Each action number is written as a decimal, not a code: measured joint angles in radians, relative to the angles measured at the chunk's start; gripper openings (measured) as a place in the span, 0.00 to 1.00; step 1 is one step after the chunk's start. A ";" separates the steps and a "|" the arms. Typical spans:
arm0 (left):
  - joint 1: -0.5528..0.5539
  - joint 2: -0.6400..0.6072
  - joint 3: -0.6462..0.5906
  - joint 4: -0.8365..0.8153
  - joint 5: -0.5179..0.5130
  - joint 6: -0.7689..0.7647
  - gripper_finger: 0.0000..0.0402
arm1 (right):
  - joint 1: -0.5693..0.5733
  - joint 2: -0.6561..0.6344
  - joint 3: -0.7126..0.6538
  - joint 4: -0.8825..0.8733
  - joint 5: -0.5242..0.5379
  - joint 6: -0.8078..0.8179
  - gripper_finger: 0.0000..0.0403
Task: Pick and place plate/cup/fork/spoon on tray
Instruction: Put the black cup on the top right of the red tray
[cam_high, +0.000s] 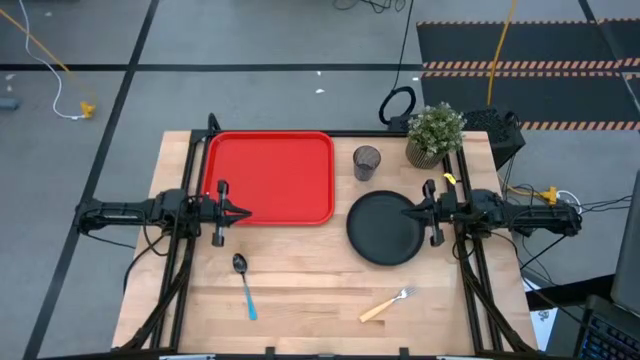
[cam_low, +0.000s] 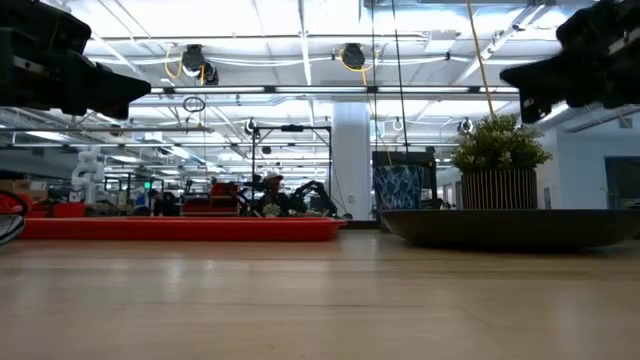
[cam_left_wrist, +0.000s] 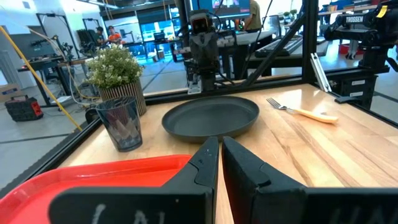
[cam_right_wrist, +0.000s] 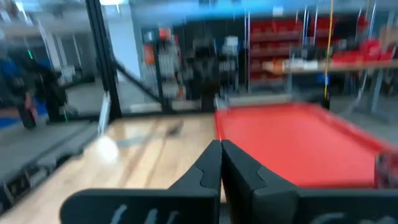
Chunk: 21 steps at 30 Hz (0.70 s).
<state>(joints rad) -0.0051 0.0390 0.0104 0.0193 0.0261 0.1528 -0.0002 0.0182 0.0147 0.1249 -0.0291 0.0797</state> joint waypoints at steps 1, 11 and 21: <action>0.000 0.000 0.000 0.000 0.000 0.000 0.06 | 0.000 0.000 0.000 0.040 -0.003 -0.008 0.00; 0.000 0.000 0.000 0.000 -0.001 0.000 0.06 | 0.000 0.015 0.087 0.188 0.033 -0.127 0.00; 0.000 0.000 0.000 0.005 -0.001 0.000 0.06 | 0.000 0.150 0.341 0.193 0.028 -0.226 0.00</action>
<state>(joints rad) -0.0051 0.0391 0.0103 0.0240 0.0250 0.1528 -0.0002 0.1683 0.3559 0.3180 -0.0010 -0.1467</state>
